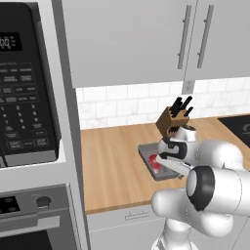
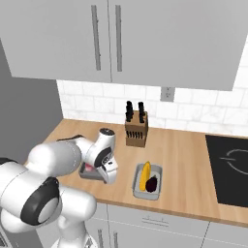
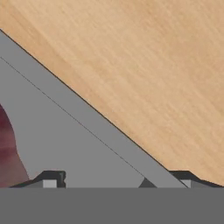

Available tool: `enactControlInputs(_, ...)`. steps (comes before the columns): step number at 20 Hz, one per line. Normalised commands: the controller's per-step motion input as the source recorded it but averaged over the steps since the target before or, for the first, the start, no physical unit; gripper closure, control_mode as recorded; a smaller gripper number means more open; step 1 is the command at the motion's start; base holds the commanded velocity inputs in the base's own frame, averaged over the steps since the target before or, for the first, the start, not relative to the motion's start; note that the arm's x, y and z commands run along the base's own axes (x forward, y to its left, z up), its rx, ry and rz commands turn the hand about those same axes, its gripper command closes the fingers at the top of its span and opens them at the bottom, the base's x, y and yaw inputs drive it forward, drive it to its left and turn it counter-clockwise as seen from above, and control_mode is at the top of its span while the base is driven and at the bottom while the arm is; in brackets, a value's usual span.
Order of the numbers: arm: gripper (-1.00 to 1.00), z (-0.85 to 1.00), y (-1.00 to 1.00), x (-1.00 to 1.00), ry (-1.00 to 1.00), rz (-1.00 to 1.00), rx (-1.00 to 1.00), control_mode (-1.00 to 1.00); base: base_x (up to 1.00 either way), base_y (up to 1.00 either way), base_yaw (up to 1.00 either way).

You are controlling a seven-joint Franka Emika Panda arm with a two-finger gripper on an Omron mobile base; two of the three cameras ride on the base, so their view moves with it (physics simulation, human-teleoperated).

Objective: Take the meat container that has the steak and place it on the second highest rack of the freezer. Then take the vegetable container that has the corn and eggplant and place it on the highest rack of the freezer.

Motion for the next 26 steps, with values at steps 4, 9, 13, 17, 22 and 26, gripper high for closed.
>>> enactControlInputs(4, 1.0, 0.0, 0.0, 0.0, 0.0, 0.0, 0.0, -1.0, 0.0, 0.0, 0.0)
enactControlInputs(9, 1.0, 0.0, 0.0, 0.0, 0.0, 0.0, 0.0, -1.0, 0.0, 0.0, 0.0)
enactControlInputs(13, 1.0, 0.07, 0.0, -0.15, -0.02, 0.0, 0.0, -1.0, 0.0, 0.0, 0.0)
enactControlInputs(17, 1.0, 0.52, 0.0, -0.43, -0.02, -0.08, 0.0, -1.0, 0.0, 0.0, 0.0)
enactControlInputs(22, 1.0, 0.98, 0.0, -0.64, -0.07, -0.09, 0.0, -1.0, 0.0, 0.0, 0.0)
enactControlInputs(26, 1.0, 0.99, 0.0, -0.83, -0.1, -0.09, -0.03, -1.0, 0.0, 0.0, 0.0)
